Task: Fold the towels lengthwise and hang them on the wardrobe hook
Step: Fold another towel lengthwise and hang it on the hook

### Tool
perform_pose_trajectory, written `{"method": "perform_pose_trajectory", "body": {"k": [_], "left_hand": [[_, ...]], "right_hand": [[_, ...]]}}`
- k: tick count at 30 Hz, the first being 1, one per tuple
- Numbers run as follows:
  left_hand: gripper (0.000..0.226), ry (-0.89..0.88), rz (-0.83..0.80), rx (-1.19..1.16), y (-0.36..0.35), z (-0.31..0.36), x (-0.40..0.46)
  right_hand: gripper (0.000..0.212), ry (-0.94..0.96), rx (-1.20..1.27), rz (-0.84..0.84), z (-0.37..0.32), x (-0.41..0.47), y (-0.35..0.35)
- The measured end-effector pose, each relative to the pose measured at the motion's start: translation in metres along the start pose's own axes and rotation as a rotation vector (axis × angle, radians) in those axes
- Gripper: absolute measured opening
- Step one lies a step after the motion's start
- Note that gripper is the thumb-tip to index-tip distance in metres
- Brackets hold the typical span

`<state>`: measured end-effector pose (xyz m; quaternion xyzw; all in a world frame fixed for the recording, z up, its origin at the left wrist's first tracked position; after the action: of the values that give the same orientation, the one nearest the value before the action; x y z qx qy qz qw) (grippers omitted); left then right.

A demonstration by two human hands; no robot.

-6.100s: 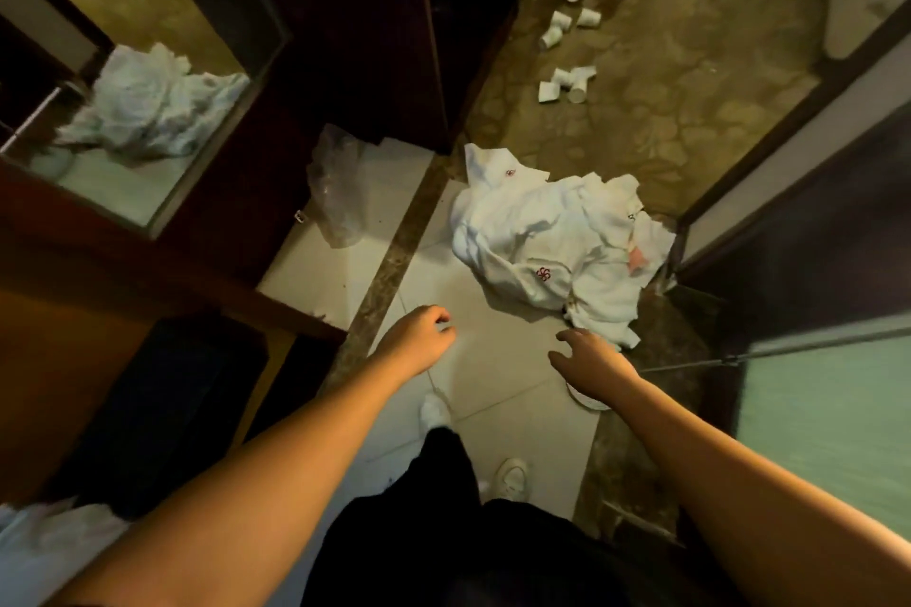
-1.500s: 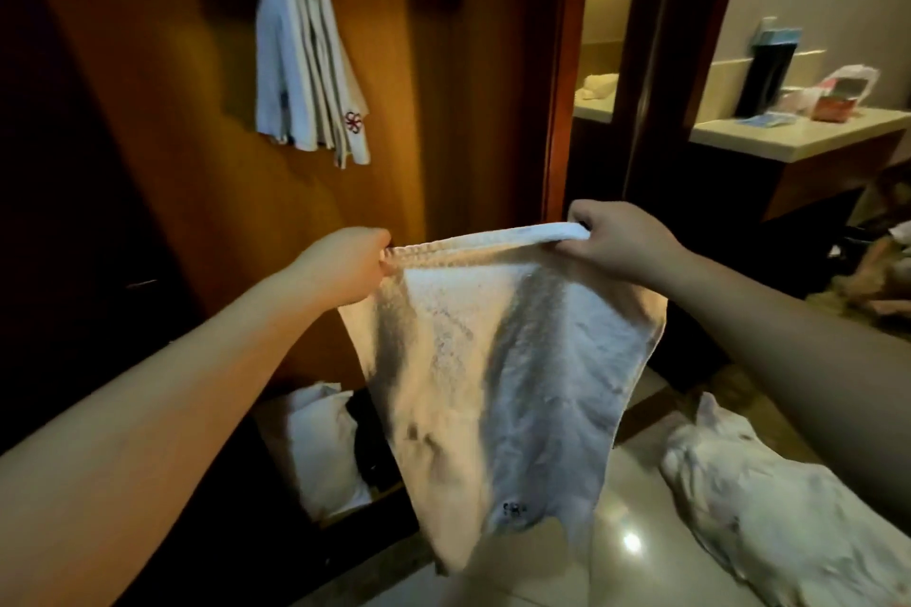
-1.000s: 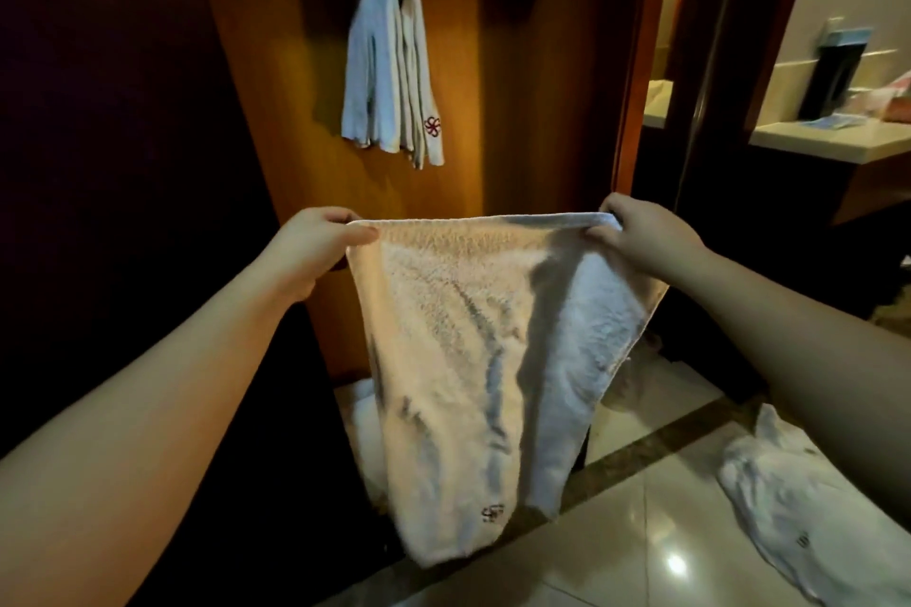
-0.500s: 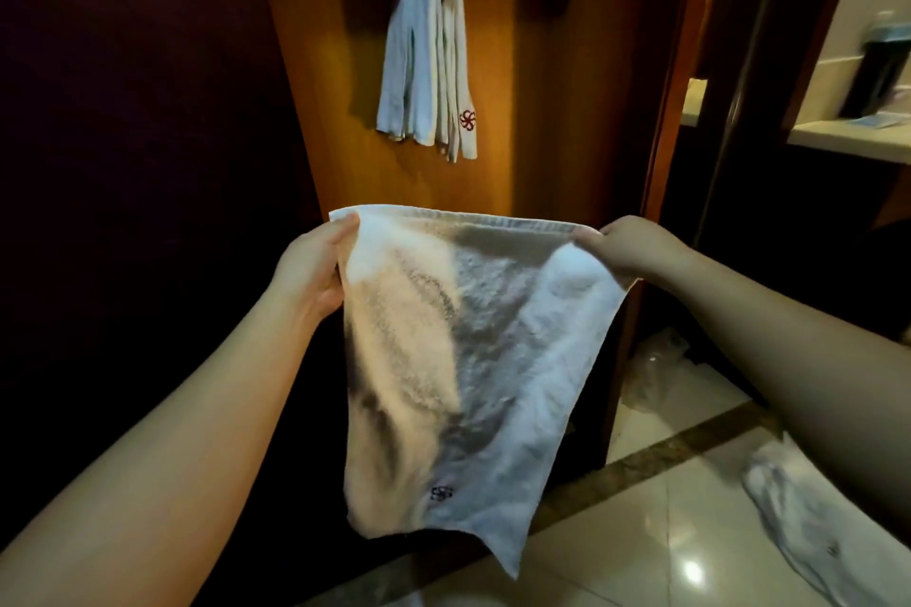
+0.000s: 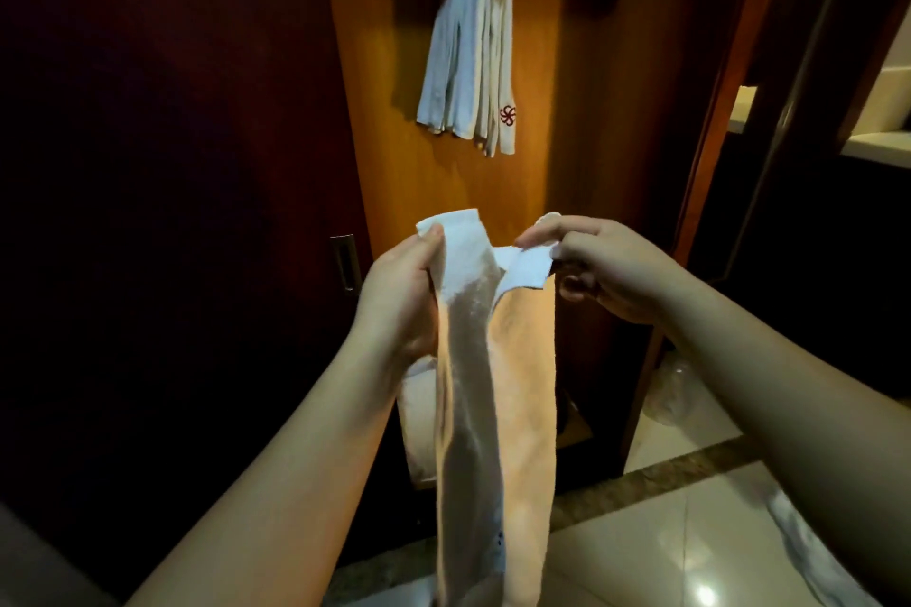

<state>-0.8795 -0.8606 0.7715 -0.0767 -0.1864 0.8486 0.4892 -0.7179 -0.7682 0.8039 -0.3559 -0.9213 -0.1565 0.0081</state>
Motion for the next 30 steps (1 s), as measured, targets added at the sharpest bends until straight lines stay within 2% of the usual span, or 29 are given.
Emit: {"method": "perform_pose_trajectory", "body": {"k": [4, 7, 11, 17, 23, 25, 28, 30], "left_hand": [[0.035, -0.027, -0.099, 0.090, -0.008, 0.000, -0.017], [0.034, -0.059, -0.159, 0.076, -0.010, 0.004, -0.024], [0.036, -0.088, -0.231, 0.050, -0.013, 0.005, -0.030], [0.039, -0.148, -0.340, 0.025, -0.019, 0.006, -0.035], [0.040, -0.103, -0.423, -0.066, -0.028, 0.006, -0.041], [0.035, -0.138, -0.414, 0.038, -0.024, 0.006, -0.041], [0.025, -0.229, -0.309, 0.259, -0.013, 0.004, -0.037], [0.023, -0.251, -0.288, 0.318, -0.009, 0.002, -0.036]], "right_hand": [[0.029, 0.141, -0.157, -0.020, -0.016, -0.011, -0.015], [0.009, 0.242, -0.200, 0.141, -0.025, -0.016, -0.022], [0.008, 0.317, -0.208, 0.276, -0.029, -0.022, -0.032], [0.007, 0.312, -0.154, 0.343, -0.027, -0.024, -0.040], [0.006, 0.276, -0.054, 0.385, -0.022, -0.022, -0.043], [0.010, 0.268, -0.039, 0.383, -0.022, -0.023, -0.045], [0.015, 0.222, -0.088, 0.355, -0.022, -0.023, -0.045], [0.018, 0.169, -0.120, 0.314, -0.021, -0.020, -0.044]]}}
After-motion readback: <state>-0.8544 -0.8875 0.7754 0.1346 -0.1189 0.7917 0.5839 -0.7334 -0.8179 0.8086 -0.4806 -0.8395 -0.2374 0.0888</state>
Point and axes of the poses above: each hand's wrist, its own x-axis towards the middle knuckle, its own y-axis out of the back of the hand, z = x × y, the point moved 5 cm from there along x, towards the middle knuckle, and after that the axes turned 2 degrees about -z, right-handed, at the moved point
